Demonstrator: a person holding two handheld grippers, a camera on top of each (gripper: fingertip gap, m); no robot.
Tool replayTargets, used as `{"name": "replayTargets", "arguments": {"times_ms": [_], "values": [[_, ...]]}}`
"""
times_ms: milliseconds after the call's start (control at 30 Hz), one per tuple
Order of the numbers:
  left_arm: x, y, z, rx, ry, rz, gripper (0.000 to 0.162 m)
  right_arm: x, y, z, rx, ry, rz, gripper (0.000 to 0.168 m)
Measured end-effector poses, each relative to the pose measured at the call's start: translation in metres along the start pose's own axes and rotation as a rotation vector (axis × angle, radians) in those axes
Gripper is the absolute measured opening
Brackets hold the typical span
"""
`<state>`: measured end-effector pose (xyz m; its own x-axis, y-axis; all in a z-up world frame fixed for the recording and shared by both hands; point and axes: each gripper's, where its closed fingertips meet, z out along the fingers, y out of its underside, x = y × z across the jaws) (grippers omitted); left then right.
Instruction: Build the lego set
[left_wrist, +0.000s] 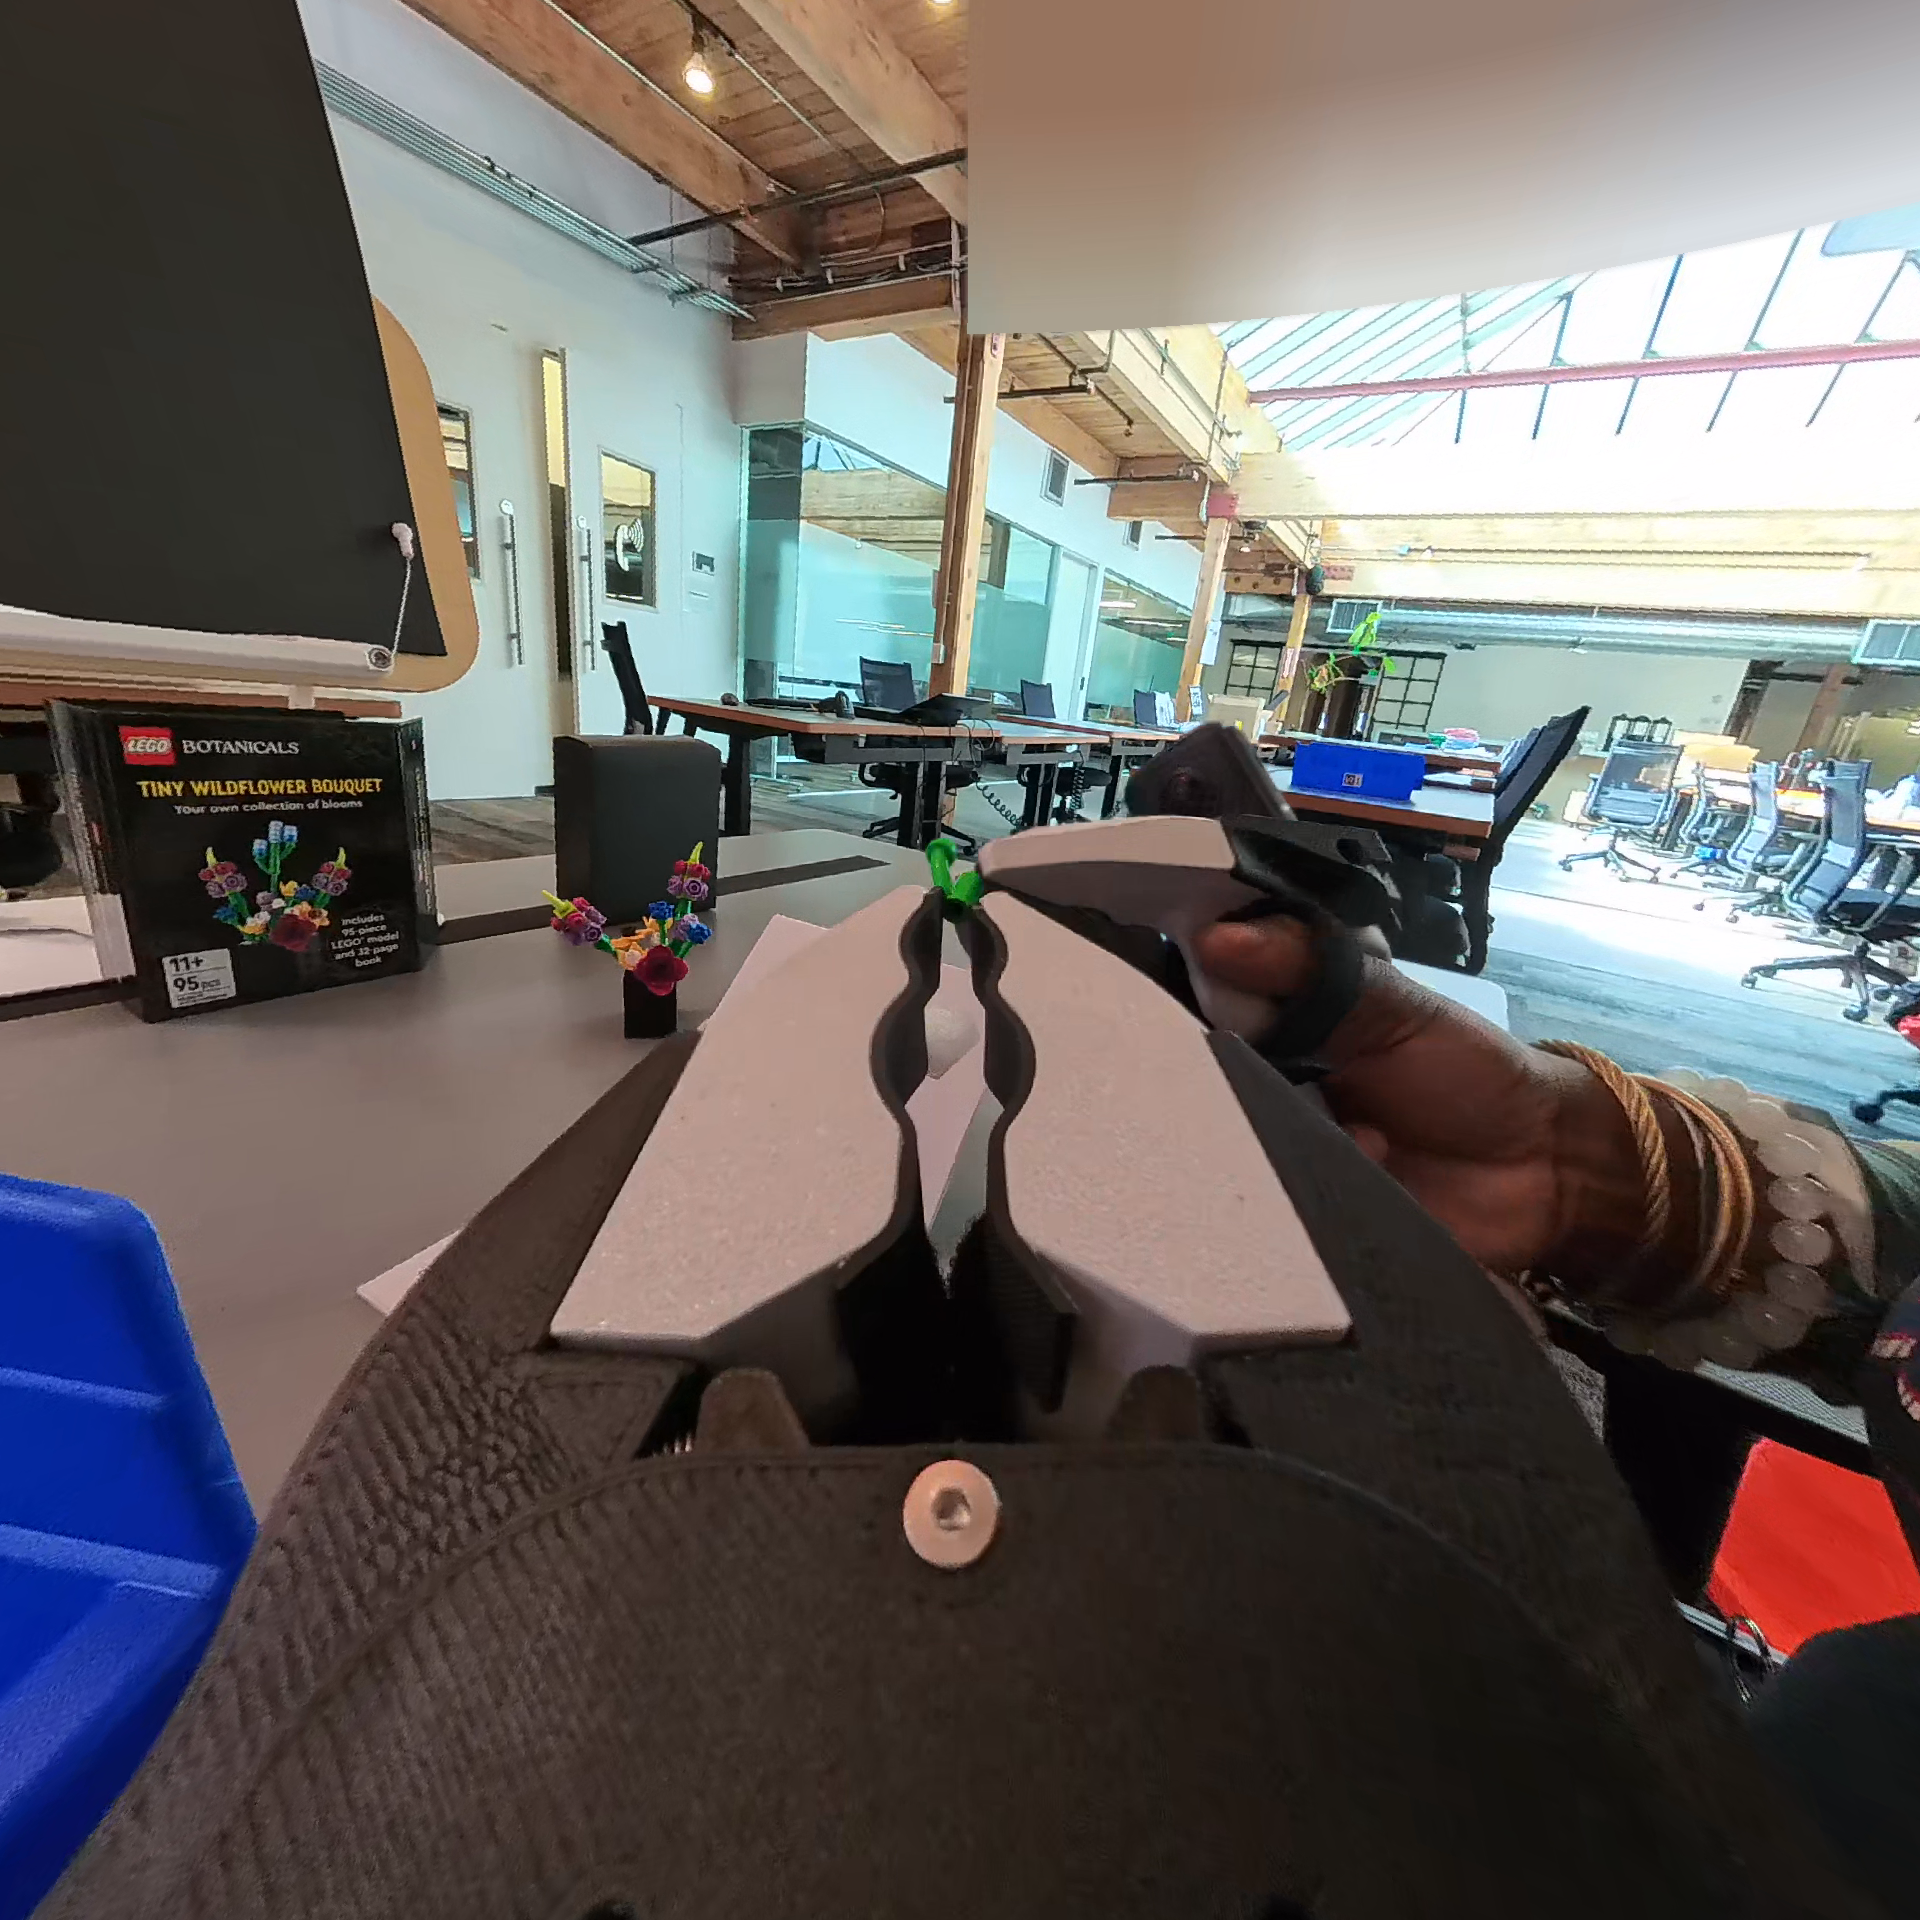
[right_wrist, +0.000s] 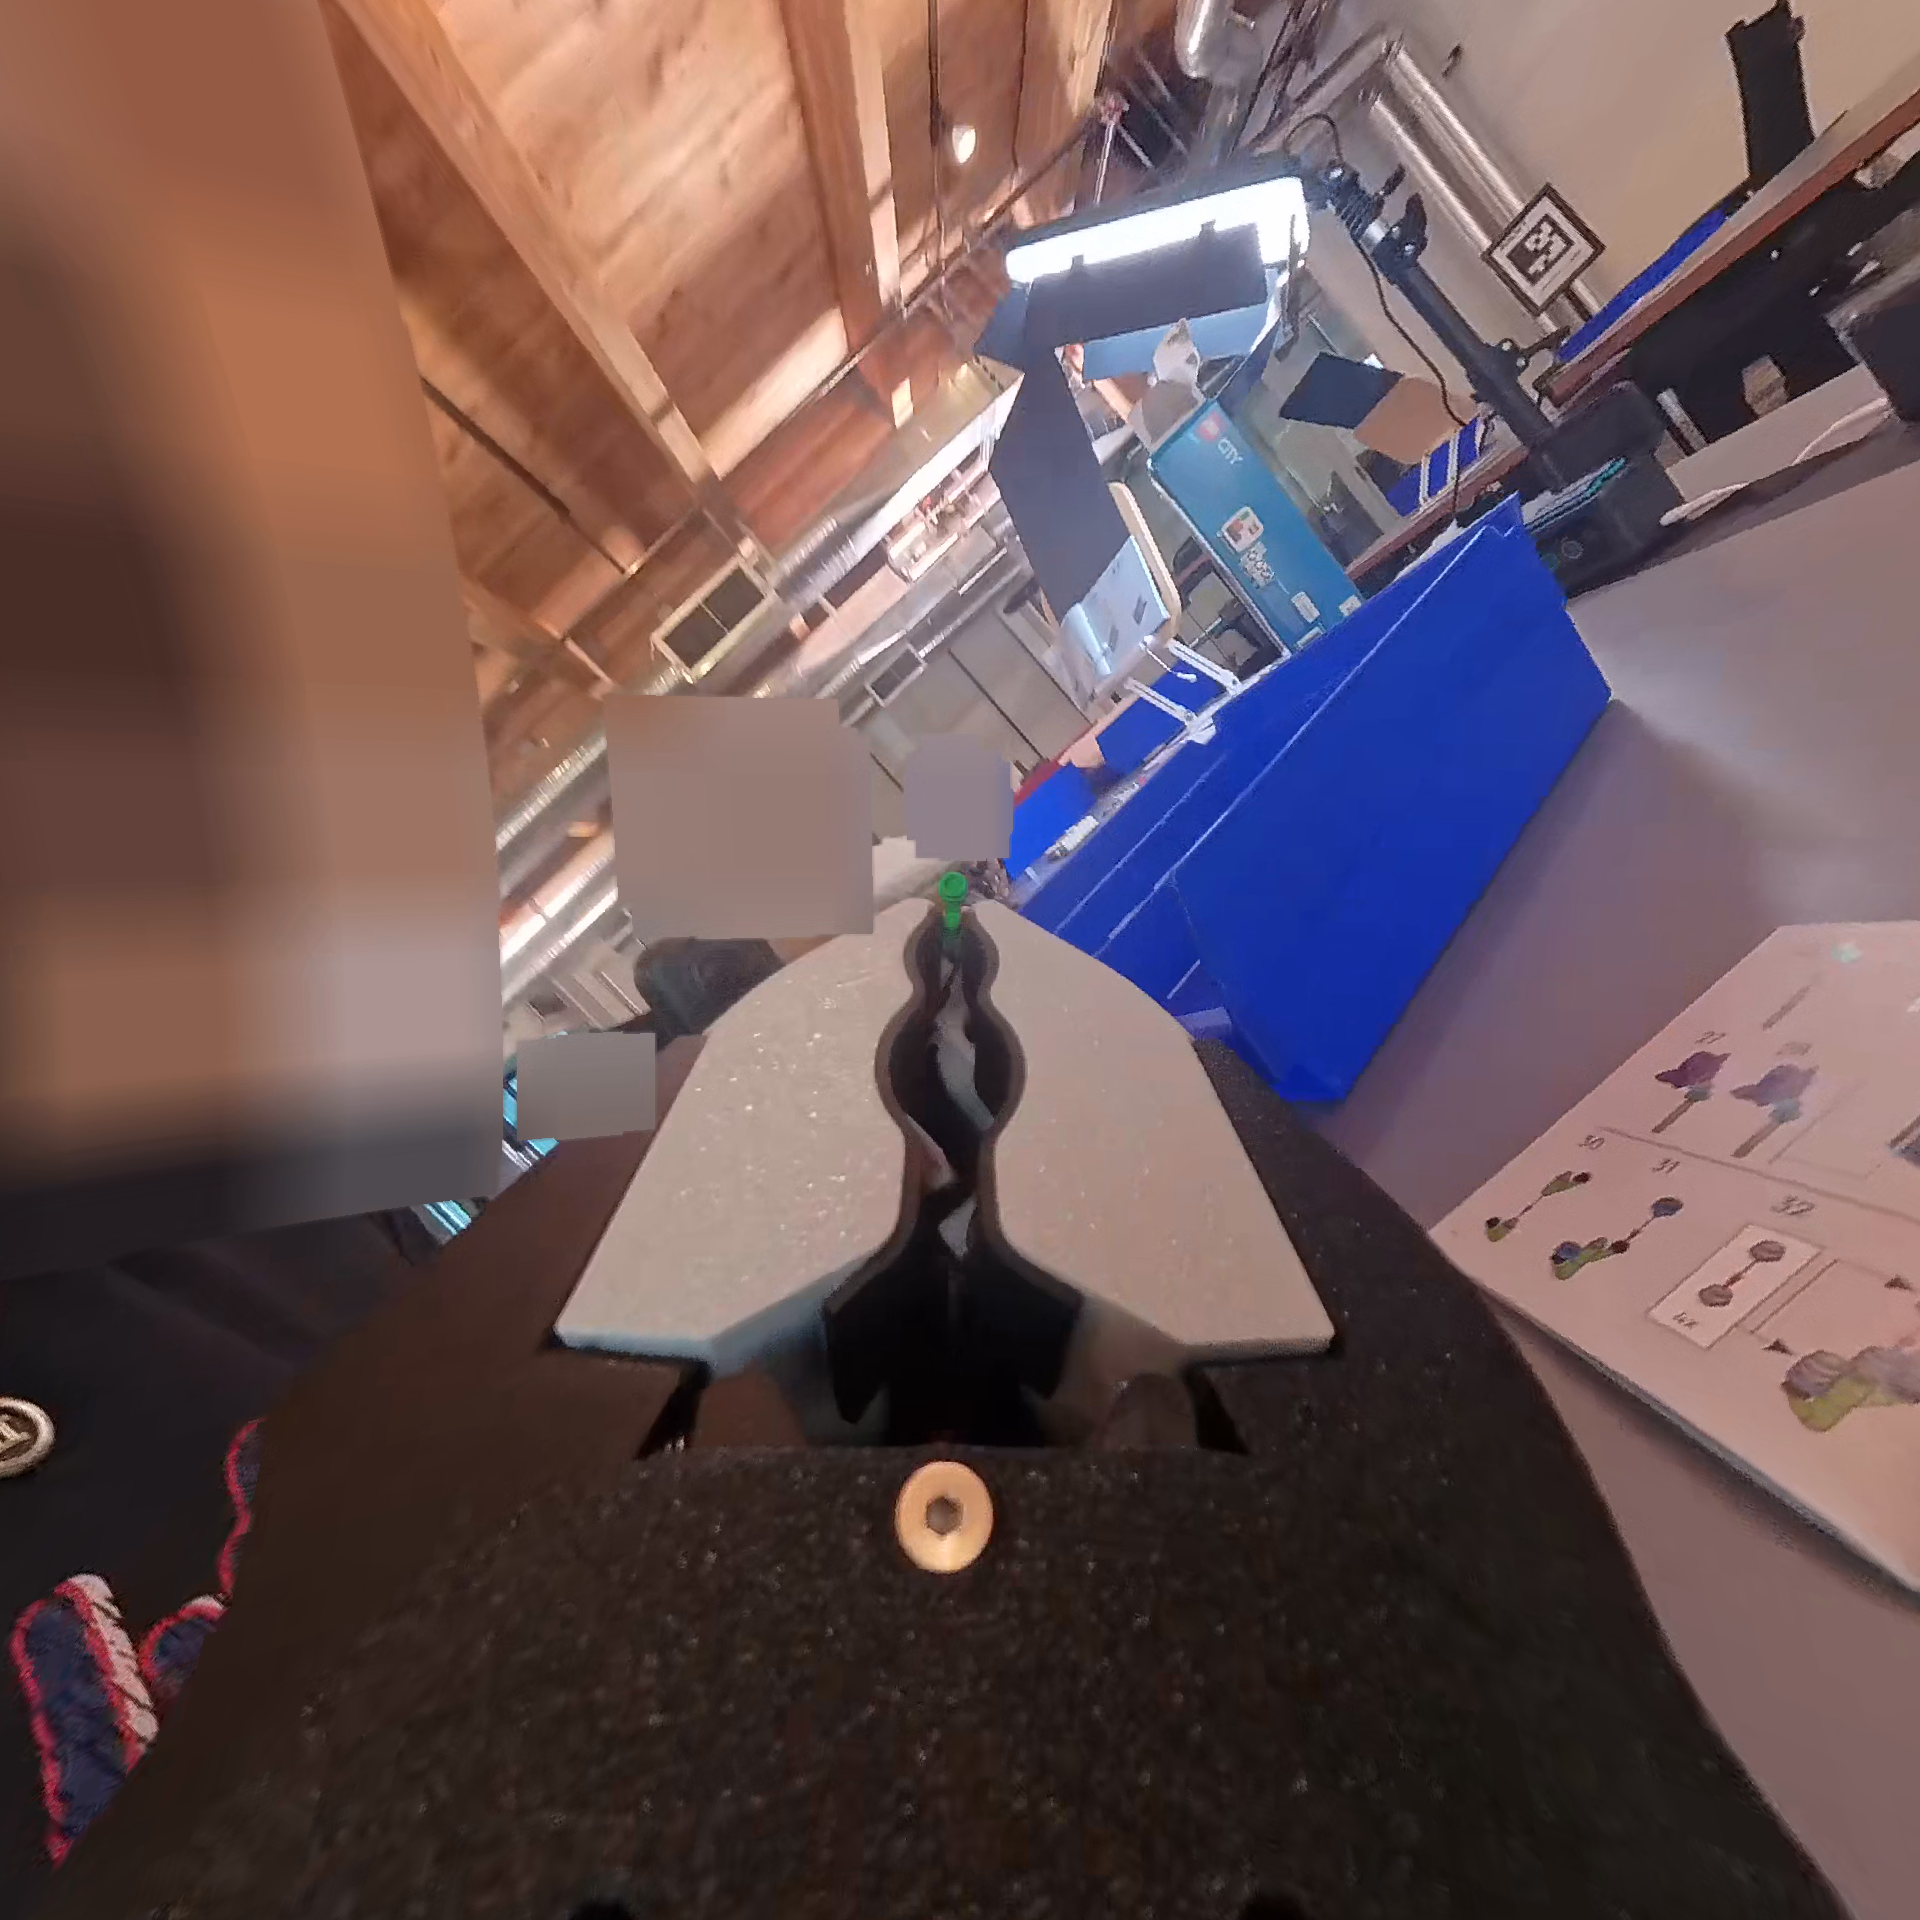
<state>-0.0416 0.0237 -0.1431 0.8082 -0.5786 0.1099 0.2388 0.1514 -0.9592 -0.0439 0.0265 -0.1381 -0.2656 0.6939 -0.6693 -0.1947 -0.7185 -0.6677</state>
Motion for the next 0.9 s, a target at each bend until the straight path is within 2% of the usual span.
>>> {"name": "replayTargets", "arguments": {"times_ms": [133, 233, 300, 467, 567, 700, 800, 900], "values": [[0.0007, 0.0, 0.0004, -0.001, 0.002, 0.009, 0.006, -0.0006, 0.0004, -0.0007, -0.054, 0.009, -0.067, 0.003], [0.001, 0.0003, 0.0004, -0.002, 0.001, 0.012, 0.005, -0.0029, 0.0013, -0.0013, -0.096, -0.004, -0.073, 0.01], [0.0032, 0.0, 0.0004, 0.0, 0.01, 0.023, 0.005, -0.0026, 0.0013, -0.0026, -0.115, 0.002, -0.101, 0.003], [0.005, 0.0007, 0.0008, -0.003, 0.011, 0.042, 0.006, -0.0016, 0.0029, -0.0052, -0.177, 0.009, -0.123, 0.009], [0.0063, 0.0003, 0.0009, 0.0, 0.021, 0.039, 0.006, -0.004, 0.0039, -0.0061, -0.211, -0.008, -0.155, 0.003], [0.0075, -0.0003, 0.0008, 0.005, 0.029, 0.041, 0.006, -0.0056, 0.004, -0.0063, -0.267, -0.021, -0.2, 0.002], [0.0075, -0.0003, 0.0008, 0.006, 0.029, 0.042, 0.006, -0.0076, 0.0041, -0.0047, -0.309, -0.046, -0.167, 0.013], [0.0088, -0.0006, 0.0009, 0.008, 0.032, 0.051, 0.006, -0.0061, 0.0036, -0.0033, -0.321, -0.045, -0.179, 0.005]]}}
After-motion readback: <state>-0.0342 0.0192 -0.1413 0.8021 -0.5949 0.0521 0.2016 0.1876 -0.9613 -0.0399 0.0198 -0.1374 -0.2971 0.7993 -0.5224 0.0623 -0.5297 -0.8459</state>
